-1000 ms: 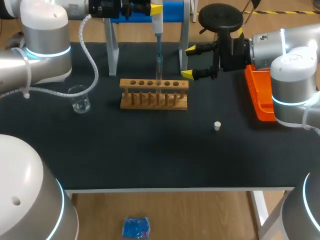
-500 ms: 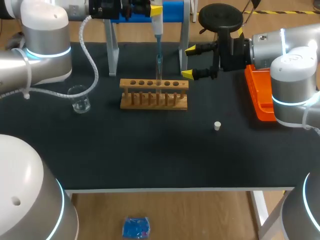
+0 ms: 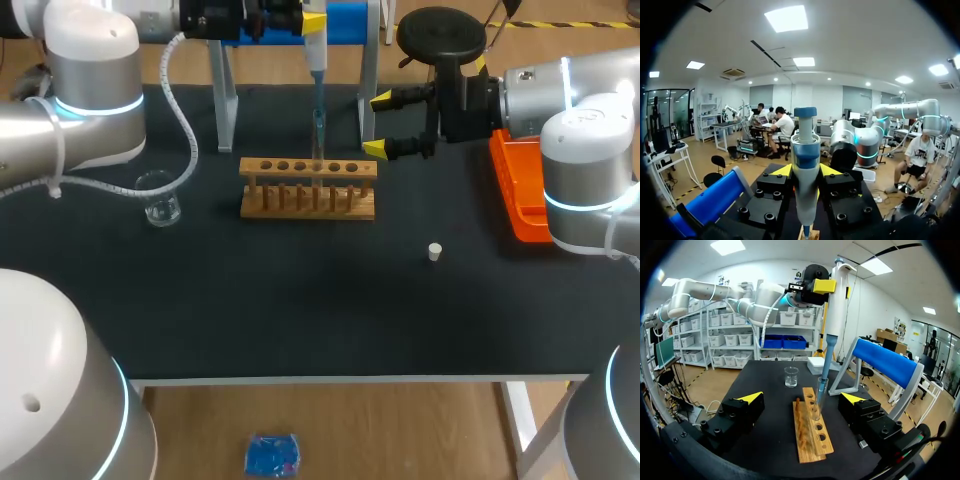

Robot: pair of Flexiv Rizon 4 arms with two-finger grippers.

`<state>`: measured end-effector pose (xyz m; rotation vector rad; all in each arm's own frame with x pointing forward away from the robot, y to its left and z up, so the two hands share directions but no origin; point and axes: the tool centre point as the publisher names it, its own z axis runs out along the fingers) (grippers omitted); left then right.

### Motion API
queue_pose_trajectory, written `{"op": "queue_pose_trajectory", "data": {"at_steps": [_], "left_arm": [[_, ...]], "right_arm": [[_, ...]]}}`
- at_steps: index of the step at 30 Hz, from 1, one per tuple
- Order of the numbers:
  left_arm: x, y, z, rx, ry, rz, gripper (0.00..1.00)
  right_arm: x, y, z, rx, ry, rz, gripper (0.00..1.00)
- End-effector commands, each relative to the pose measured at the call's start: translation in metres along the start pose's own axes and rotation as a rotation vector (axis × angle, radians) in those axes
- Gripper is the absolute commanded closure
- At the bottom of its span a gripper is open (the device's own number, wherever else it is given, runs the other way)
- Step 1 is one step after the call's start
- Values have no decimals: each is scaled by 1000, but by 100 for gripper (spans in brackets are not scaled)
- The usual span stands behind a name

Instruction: Invert the test tube, pick up the pipette, mount the tip to pipette, aspirate from beaker and dispense into the tube, eject the tip, return the pipette, and cap with the stopper.

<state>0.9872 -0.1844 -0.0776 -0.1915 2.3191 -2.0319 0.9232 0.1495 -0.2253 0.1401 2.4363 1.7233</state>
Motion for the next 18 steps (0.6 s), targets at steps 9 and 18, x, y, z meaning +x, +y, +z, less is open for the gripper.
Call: {"op": "queue_pose_trajectory", "data": {"at_steps": [9,18], "left_arm": [[-3,1,1,-2,1,-4,100],[-3,2,-1,-7,-8,-8,100]], "right_arm": [[1,0,0,-1,-2,-1,0],[1,0,0,-1,-2,-1,0]]}}
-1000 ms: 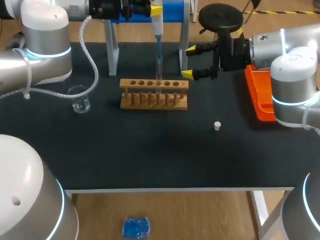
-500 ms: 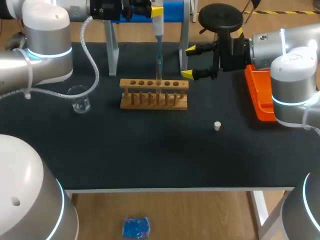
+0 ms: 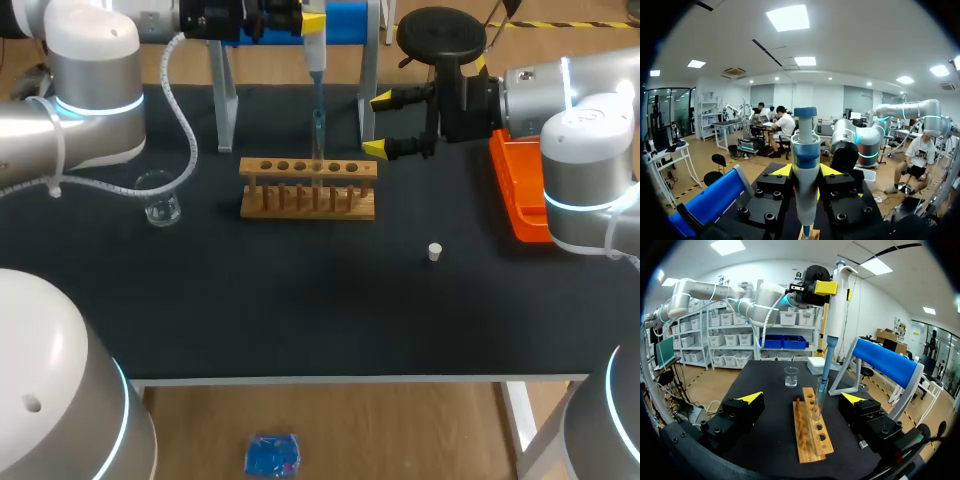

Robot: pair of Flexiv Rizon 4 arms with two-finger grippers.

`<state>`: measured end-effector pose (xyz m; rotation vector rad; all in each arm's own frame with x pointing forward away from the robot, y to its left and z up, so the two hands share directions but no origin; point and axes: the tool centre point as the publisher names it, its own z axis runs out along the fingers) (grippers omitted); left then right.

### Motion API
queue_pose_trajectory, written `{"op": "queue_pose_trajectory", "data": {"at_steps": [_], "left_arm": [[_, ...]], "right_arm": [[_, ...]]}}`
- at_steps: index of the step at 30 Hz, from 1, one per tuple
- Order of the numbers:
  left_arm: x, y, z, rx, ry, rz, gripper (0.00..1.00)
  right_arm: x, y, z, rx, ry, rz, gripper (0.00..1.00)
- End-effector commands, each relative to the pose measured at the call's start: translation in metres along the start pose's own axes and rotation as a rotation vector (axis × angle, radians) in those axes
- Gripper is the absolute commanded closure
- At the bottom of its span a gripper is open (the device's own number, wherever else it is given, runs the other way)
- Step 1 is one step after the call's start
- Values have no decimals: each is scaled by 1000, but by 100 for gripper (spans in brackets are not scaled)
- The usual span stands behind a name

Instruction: Invert the test tube, pick up the pipette, mount the tip to pipette, aspirate from beaker and dispense into the tube, eject the tip, return the pipette, and cap with the stopper.

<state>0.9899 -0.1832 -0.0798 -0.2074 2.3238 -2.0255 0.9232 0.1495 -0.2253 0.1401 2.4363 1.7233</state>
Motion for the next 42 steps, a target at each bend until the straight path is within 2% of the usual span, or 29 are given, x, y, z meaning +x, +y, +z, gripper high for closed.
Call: {"op": "queue_pose_trajectory", "data": {"at_steps": [1,13,18,23,26,32,37,42], "left_arm": [[0,-1,0,-1,-1,0,100],[0,-1,0,-1,-1,0,100],[0,-1,0,-1,-1,0,100],[0,-1,0,-1,-1,0,100],[0,-1,0,-1,-1,0,100],[0,-1,0,-1,-1,0,100],[0,-1,0,-1,-1,0,100],[0,-1,0,-1,-1,0,100]], "right_arm": [[1,0,0,-1,-2,-1,0],[1,0,0,-1,-2,-1,0],[-12,36,-45,62,-54,-62,0],[-26,94,-82,153,-137,-98,0],[-34,130,-94,187,-194,-102,0],[-45,191,-103,181,-247,-111,0],[-45,212,-97,181,-243,-88,0],[-44,213,-96,185,-246,-98,0]]}}
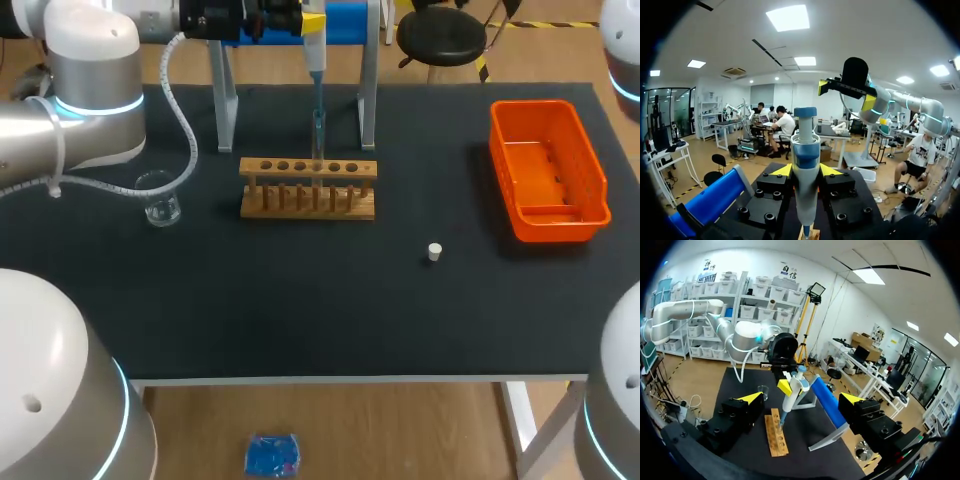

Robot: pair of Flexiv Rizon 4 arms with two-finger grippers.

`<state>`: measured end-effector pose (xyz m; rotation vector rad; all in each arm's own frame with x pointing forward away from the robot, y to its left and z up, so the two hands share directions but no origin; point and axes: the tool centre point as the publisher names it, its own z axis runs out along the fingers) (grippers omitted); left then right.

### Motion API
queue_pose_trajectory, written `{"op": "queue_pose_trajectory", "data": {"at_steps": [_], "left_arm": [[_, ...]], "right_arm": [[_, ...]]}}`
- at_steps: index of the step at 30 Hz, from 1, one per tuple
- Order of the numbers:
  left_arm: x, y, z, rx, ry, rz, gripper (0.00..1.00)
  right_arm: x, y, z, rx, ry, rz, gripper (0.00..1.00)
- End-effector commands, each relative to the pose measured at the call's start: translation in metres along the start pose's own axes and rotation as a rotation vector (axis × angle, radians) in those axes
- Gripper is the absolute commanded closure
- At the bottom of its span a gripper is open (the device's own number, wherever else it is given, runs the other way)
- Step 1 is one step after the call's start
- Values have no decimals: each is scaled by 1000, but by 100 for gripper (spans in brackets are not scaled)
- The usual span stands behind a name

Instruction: Invert the test tube, pick up the pipette, mount the tip to pipette, aspirate from beaker and dispense into the tube, eject the tip, return the pipette, and cap with the stopper.

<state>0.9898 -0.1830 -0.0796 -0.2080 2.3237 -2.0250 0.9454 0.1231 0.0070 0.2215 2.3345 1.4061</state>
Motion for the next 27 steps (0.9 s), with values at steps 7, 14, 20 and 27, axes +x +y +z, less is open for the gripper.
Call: {"op": "queue_pose_trajectory", "data": {"at_steps": [7,14,20,27], "left_arm": [[0,-1,0,-1,-1,0,100],[0,-1,0,-1,-1,0,100],[0,-1,0,-1,-1,0,100],[0,-1,0,-1,-1,0,100]], "right_arm": [[-1,3,0,48,2,1,0],[-1,8,6,47,13,11,0],[-4,21,19,51,39,33,0],[-4,32,49,102,73,50,69]]}}
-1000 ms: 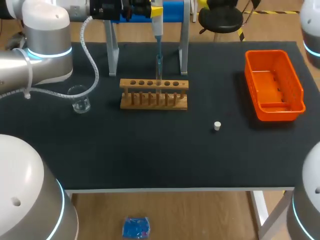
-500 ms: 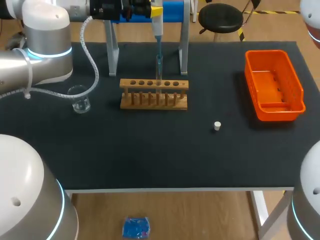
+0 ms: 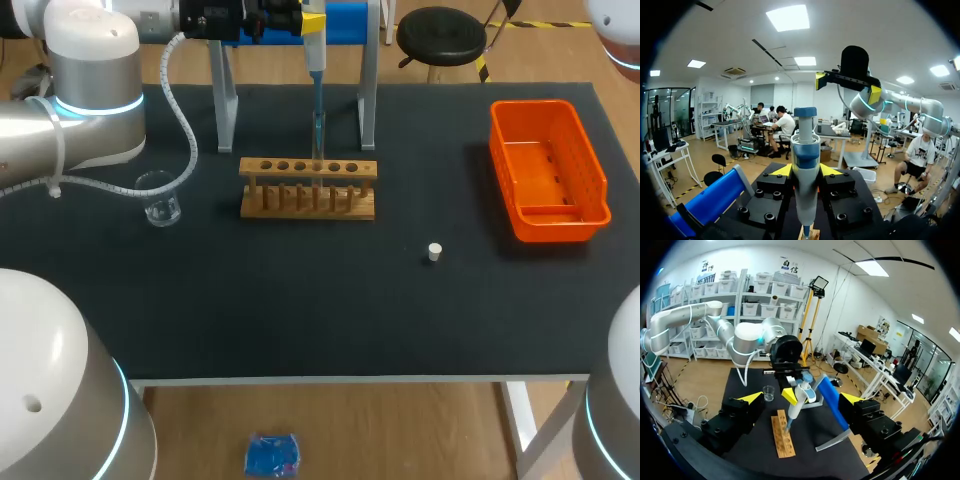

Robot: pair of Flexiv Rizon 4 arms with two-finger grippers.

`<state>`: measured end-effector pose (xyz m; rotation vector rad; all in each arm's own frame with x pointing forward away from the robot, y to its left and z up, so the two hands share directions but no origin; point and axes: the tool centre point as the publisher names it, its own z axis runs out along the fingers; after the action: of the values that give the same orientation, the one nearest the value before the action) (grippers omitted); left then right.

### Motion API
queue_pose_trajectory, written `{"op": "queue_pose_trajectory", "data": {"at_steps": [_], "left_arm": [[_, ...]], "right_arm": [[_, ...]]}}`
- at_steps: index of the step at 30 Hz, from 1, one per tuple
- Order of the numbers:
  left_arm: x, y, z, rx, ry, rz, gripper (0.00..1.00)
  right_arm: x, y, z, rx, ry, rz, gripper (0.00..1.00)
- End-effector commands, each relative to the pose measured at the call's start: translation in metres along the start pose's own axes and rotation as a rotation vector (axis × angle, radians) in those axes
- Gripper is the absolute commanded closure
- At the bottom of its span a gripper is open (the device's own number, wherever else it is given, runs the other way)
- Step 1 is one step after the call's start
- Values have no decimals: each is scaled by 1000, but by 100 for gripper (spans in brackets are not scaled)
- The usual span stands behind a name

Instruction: Invert the test tube, pick up the pipette, mount the tip to pipette, aspirate from beaker and dispense into the tube, eject the tip, return the pipette, and cap with the stopper.

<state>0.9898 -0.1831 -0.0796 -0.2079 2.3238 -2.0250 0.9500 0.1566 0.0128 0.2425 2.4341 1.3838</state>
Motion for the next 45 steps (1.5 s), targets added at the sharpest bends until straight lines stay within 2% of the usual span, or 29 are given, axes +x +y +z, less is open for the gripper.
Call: {"op": "queue_pose_trajectory", "data": {"at_steps": [1,2,9,17,45], "left_arm": [[0,0,0,-1,-1,0,100],[0,0,0,-1,-1,0,100],[0,0,0,-1,-1,0,100],[0,0,0,-1,-1,0,100],[0,0,0,-1,-1,0,100]], "right_arm": [[-11,15,25,53,14,28,92],[-11,16,28,69,15,39,100],[-14,27,44,74,21,89,100],[-15,25,59,66,46,126,100],[-10,23,79,59,79,179,100]]}}
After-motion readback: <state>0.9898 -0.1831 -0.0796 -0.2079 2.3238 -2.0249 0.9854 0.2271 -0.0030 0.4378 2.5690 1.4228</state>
